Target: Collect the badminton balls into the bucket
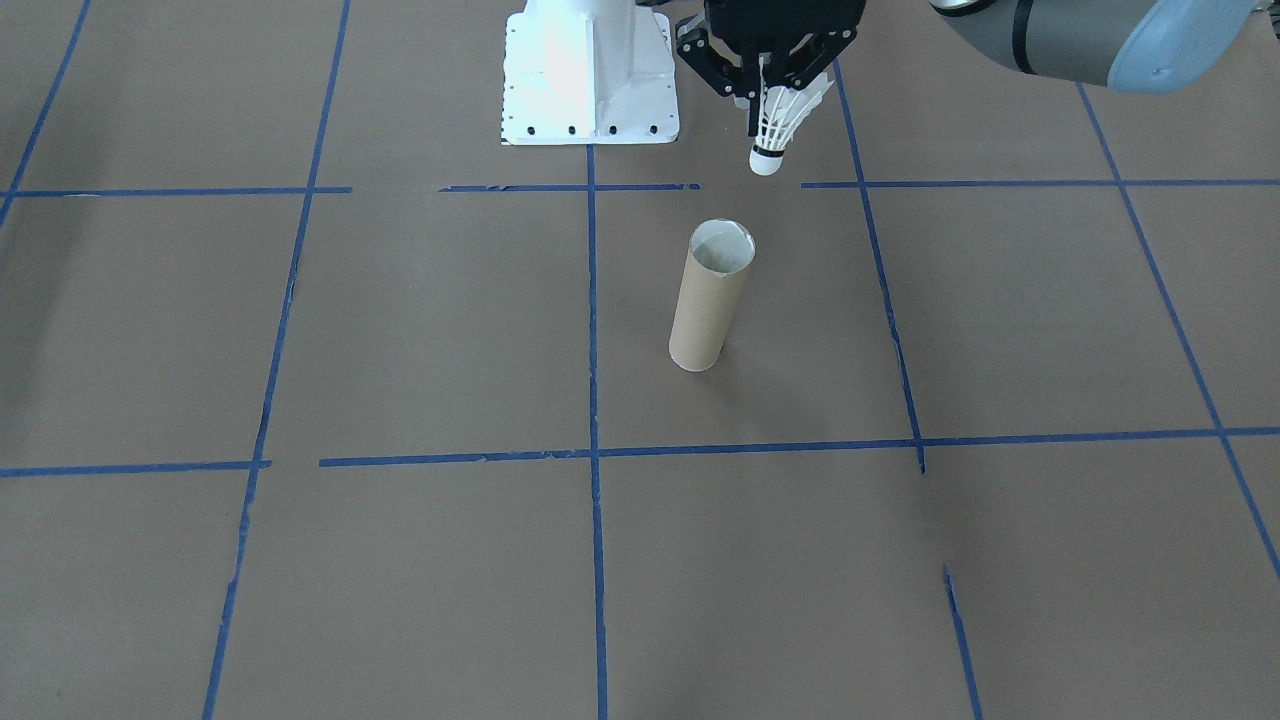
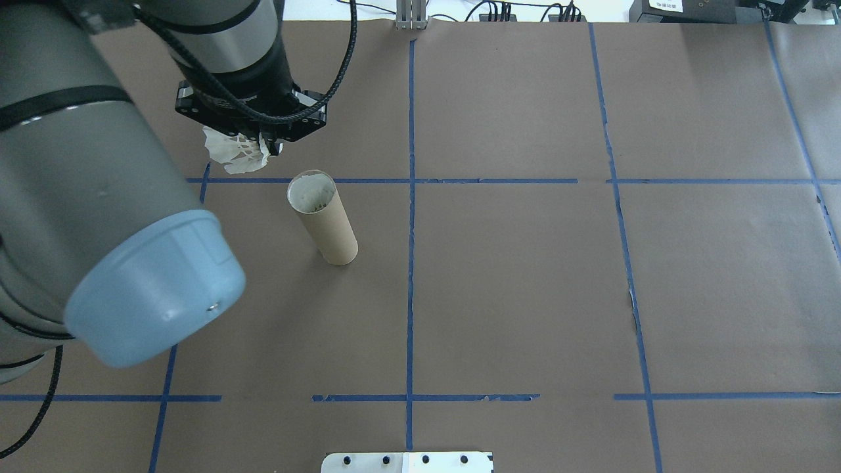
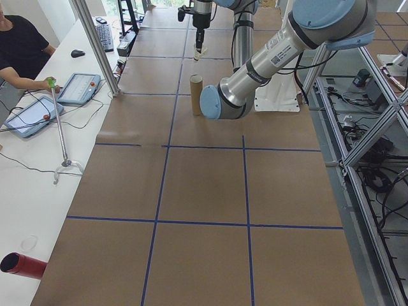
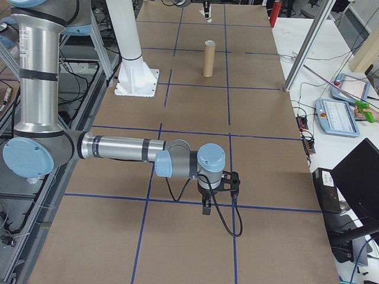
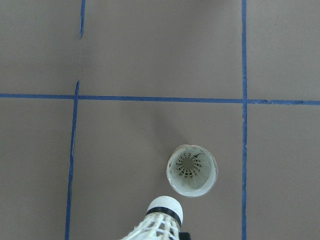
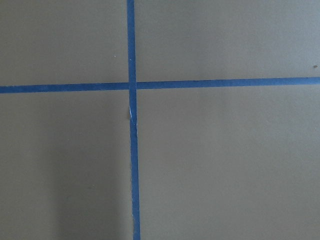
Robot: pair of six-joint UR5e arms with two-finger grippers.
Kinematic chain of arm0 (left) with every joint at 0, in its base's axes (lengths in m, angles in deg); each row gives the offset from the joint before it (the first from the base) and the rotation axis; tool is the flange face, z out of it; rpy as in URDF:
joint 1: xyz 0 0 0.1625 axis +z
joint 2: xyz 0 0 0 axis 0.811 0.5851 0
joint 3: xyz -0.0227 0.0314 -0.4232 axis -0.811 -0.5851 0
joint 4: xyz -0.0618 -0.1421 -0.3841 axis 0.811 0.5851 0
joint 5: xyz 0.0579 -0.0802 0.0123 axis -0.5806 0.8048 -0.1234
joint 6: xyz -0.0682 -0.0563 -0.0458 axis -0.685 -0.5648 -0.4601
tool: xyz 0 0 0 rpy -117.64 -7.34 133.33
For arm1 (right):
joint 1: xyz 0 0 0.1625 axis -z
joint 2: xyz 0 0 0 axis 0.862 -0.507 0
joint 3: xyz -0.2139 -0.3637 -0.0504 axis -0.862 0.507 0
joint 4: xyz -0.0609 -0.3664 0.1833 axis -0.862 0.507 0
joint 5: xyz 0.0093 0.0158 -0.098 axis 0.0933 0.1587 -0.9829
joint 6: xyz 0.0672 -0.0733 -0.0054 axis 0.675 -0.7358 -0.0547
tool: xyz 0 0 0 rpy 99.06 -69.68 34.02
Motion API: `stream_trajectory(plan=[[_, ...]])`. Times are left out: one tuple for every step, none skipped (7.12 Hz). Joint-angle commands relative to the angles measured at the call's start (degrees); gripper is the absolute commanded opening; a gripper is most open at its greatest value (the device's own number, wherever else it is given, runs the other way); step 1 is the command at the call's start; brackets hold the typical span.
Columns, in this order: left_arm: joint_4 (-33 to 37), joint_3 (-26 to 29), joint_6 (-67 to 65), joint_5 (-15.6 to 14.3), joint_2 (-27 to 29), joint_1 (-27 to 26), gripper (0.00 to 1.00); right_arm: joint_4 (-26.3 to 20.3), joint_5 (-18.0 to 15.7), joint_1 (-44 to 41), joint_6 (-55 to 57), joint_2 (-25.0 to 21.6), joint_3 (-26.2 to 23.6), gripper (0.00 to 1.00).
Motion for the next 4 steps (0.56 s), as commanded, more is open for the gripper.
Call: stream_trajectory(plan=[[0.34,7.64,9.34,-4.33,1.99,0.87,0.0,0.0,0.0,0.0,0.0,0.0,0.0,1.0],[0.95,10.11,15.3,-4.35,1.9,1.22,0.0,0.0,0.0,0.0,0.0,0.0,0.0,1.0],[1.3,10.57,16.23,-4.26,1.29,2.45,0.0,0.0,0.0,0.0,0.0,0.0,0.0,1.0],[1.31,10.57,16.24,-4.0,1.11,3.33,0.0,0.0,0.0,0.0,0.0,0.0,0.0,1.0]])
